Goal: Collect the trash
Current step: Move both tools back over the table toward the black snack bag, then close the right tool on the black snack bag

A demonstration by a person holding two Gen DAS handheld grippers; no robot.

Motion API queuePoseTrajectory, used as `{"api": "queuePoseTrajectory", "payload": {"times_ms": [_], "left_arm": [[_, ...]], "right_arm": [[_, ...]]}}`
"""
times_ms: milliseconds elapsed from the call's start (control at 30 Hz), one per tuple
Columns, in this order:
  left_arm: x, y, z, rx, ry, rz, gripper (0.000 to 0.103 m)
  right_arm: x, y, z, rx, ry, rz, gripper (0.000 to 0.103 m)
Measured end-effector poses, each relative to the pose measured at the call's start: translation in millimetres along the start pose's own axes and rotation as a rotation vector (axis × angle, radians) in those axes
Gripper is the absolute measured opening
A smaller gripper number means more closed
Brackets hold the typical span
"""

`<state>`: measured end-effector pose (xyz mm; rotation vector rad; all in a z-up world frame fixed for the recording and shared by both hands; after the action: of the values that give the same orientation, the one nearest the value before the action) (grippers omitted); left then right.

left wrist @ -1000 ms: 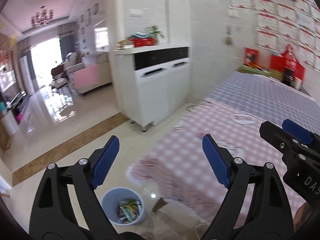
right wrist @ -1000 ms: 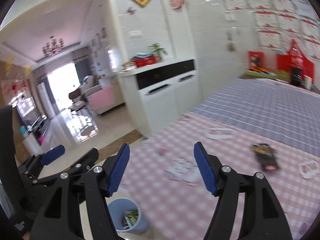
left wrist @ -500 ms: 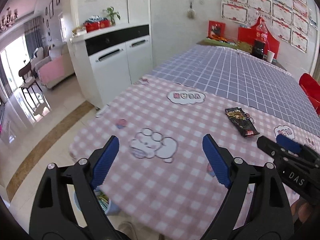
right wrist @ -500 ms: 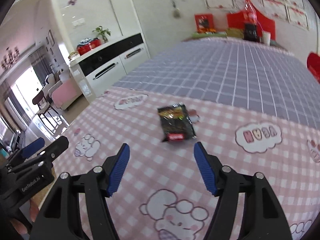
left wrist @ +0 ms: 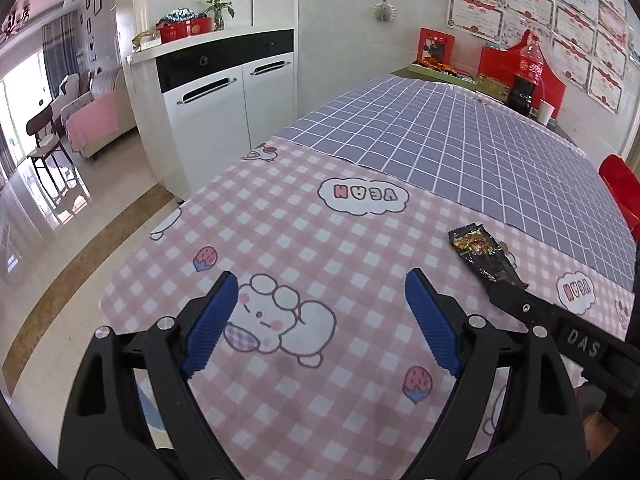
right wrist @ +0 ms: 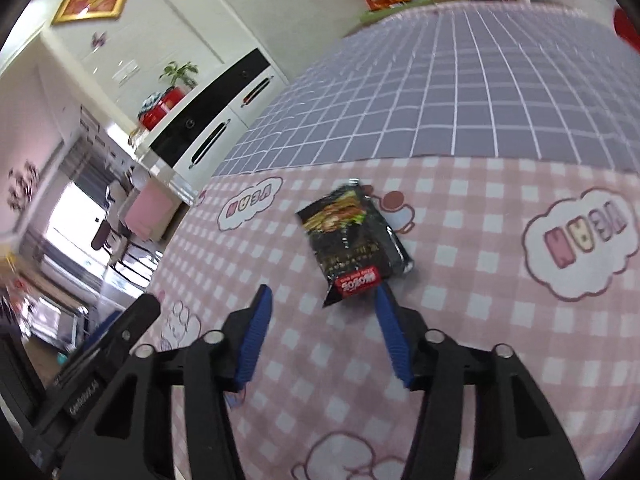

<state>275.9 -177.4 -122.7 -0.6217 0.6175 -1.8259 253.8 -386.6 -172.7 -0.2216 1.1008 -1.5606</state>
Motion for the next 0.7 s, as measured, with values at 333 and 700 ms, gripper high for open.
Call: {"api": "queuePoseTrajectory", "payload": {"times_ms": [333,700], "left_arm": [[-9.3,19.8,9.8,-0.023,-0.024,-0.026,0.084],[1.9,46.9,24.1,-0.063,0.009,-0.140,0.084]], "right_arm": [[7.2,2.9,14.9,0.040,0.066,-0.078,0.041],[-5.3,27.9,36.1,0.037,-0.004,-0.122,0.012]]}}
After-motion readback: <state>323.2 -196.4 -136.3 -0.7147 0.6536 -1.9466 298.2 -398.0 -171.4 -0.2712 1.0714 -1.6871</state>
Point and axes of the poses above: each gripper's, at about its wrist camera, not at the fingertips, and y roughly the way its jaws point, x to its right, z to its top, the point moved 1 cm from there along y, roughly the way its jaws point, and after that the axes turned 8 degrees about -z, right-handed, at the moved point
